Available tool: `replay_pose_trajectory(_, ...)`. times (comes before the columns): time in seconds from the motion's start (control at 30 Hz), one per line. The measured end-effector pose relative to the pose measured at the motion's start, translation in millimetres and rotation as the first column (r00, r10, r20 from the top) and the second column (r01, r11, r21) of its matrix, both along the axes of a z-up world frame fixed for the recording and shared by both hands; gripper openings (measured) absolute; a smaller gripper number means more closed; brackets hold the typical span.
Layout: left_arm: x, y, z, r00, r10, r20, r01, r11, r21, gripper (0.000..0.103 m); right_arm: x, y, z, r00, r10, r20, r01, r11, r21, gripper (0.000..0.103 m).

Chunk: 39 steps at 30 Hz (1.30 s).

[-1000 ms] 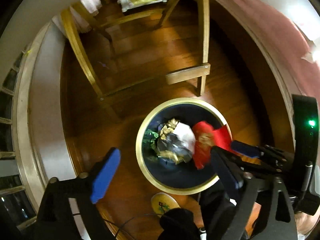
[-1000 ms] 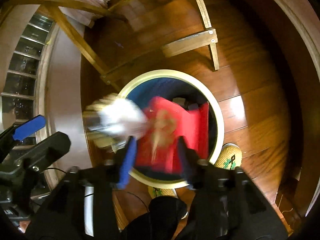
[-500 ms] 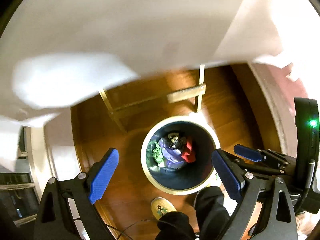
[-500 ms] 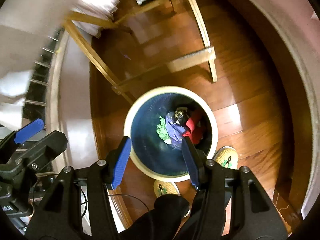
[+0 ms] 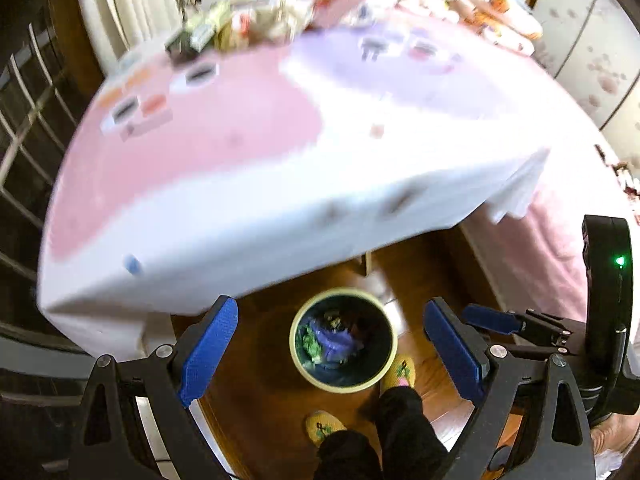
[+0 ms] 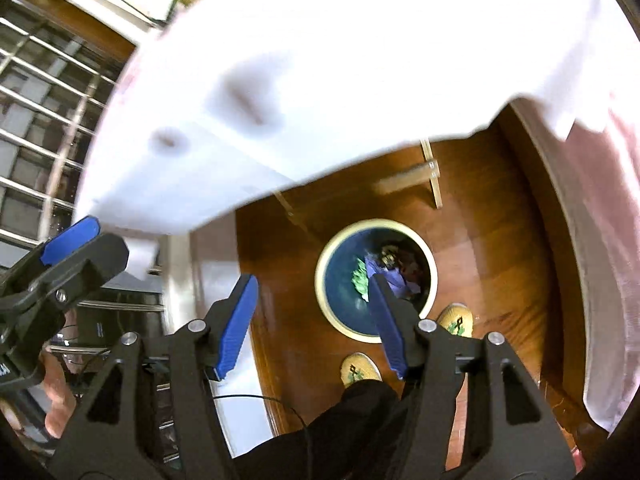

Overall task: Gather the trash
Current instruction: 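Raise both tools back over the table, then grasp the white crumpled tissue with left tool while right tool grasps the clear plastic bottle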

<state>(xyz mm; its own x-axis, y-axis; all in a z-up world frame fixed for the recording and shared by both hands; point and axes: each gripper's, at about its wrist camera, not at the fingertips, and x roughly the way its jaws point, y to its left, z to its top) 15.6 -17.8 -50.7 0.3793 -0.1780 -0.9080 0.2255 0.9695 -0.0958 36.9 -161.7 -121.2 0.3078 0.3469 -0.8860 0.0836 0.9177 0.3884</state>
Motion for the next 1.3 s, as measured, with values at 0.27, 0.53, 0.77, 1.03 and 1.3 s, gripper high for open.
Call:
replay_pose_trajectory(0.27,1.1,8.5,95.8,0.989,-0.061,0.137,0.063,0.998,-0.009,0.095,2.8,19.1,104.5,0.991,0.014,0.136,-0.01,1.0,-0.029,0.055)
replay_pose_trajectory(0.53,17.8,25.5,160.0,0.964,-0.05,0.263,0.035,0.998,0.058,0.095,18.1,40.2,184.2,0.953,0.073,0.293,-0.032,0.989,-0.143,0.055)
replay_pose_trajectory(0.77,47.8,36.3,184.2,0.96,-0.008,0.28,-0.002,0.999,0.037,0.095,50.3,40.9,227.2,0.918,0.1,0.383,0.0,0.967,-0.253,0.055)
replay_pose_trajectory(1.03,124.8,32.5,174.4,0.961,0.073,0.266,-0.086,0.996,0.038,0.095,132.9,7.4,226.9,0.908,0.118,0.402,0.025,0.943,-0.333,0.055)
replay_pose_trajectory(1.3,239.2,8.9,139.5,0.964,0.186,0.189,-0.197,0.979,0.043,0.094,271.5,-43.5,195.0,0.91,0.193,0.368,-0.059,0.936,-0.346,0.055)
